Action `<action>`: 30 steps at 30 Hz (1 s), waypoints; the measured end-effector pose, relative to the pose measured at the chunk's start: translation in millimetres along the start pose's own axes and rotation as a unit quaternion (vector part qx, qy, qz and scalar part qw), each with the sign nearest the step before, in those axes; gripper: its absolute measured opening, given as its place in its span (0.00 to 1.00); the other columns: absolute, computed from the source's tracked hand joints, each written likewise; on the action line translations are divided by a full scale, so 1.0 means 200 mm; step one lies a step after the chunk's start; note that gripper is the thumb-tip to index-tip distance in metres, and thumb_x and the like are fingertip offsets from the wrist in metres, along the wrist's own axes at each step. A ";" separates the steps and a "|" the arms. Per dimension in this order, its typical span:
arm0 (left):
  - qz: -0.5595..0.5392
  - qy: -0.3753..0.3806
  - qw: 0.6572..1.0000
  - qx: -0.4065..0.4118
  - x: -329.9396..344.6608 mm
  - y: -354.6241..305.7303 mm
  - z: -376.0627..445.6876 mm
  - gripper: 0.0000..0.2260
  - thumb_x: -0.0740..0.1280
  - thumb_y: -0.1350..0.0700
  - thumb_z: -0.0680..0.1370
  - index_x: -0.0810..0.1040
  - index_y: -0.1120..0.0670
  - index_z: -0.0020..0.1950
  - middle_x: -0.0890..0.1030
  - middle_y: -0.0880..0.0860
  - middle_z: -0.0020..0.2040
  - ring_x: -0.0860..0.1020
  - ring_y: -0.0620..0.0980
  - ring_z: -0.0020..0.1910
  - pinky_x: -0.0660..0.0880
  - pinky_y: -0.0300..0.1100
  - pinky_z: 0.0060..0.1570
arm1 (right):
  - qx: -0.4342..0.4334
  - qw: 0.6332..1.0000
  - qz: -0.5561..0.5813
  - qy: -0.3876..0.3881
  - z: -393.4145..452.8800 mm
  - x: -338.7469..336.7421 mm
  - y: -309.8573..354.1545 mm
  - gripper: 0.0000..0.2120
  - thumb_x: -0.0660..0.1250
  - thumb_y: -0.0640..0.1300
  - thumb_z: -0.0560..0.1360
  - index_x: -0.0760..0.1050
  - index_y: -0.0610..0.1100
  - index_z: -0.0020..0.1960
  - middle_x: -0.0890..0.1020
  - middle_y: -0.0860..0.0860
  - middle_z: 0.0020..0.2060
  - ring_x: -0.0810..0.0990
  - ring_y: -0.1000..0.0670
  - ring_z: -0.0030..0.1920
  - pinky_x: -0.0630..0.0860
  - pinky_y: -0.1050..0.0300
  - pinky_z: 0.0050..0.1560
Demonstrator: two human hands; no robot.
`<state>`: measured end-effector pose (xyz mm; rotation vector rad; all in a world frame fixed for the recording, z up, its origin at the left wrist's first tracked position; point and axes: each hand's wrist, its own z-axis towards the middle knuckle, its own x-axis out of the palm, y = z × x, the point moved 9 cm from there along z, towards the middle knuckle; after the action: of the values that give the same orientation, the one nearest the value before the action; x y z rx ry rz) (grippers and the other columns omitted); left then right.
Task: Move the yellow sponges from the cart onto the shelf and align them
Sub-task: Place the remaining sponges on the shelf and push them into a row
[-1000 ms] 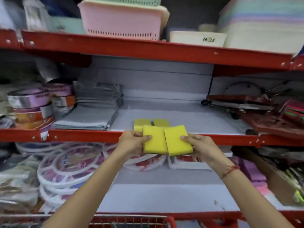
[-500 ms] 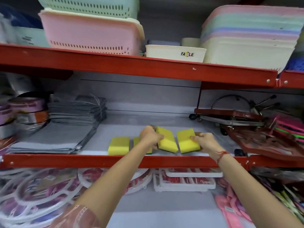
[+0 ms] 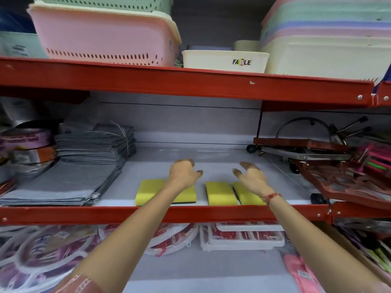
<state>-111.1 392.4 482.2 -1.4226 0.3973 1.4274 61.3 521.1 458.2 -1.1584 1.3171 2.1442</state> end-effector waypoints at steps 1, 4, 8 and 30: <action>0.007 -0.003 1.000 0.007 -0.03 0.06 0.00 0.25 0.62 0.45 0.79 0.70 0.58 0.71 0.74 0.58 0.70 0.70 0.57 0.71 0.67 0.45 0.67 | -0.049 0.998 -0.020 0.024 0.00 0.06 0.11 0.28 0.56 0.54 0.79 0.57 0.43 0.75 0.58 0.46 0.77 0.53 0.45 0.77 0.54 0.50 0.77; 0.031 0.028 0.999 0.018 -0.04 0.26 -0.03 0.29 0.54 0.44 0.81 0.52 0.56 0.79 0.52 0.56 0.80 0.50 0.53 0.80 0.50 0.51 0.78 | -0.147 0.980 -0.073 0.109 -0.04 0.29 0.40 0.30 0.49 0.56 0.81 0.44 0.45 0.77 0.43 0.49 0.78 0.39 0.49 0.78 0.41 0.49 0.78; 0.083 0.107 0.991 -0.003 0.03 0.51 -0.09 0.27 0.45 0.48 0.83 0.43 0.58 0.79 0.41 0.54 0.80 0.39 0.51 0.79 0.41 0.52 0.78 | -0.192 0.956 -0.115 0.188 -0.12 0.58 0.60 0.30 0.47 0.54 0.81 0.43 0.42 0.77 0.42 0.48 0.78 0.38 0.50 0.77 0.40 0.50 0.77; 0.077 0.136 0.987 0.037 0.19 0.39 -0.25 0.24 0.49 0.51 0.83 0.55 0.60 0.78 0.53 0.59 0.80 0.51 0.55 0.79 0.50 0.49 0.79 | -0.208 0.943 -0.142 0.218 -0.34 0.61 0.55 0.24 0.48 0.49 0.82 0.57 0.38 0.75 0.56 0.41 0.77 0.52 0.47 0.78 0.48 0.53 0.76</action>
<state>-139.2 334.7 404.3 -1.5567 0.7405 1.3267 -53.5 394.7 406.4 -1.9519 0.7831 2.0726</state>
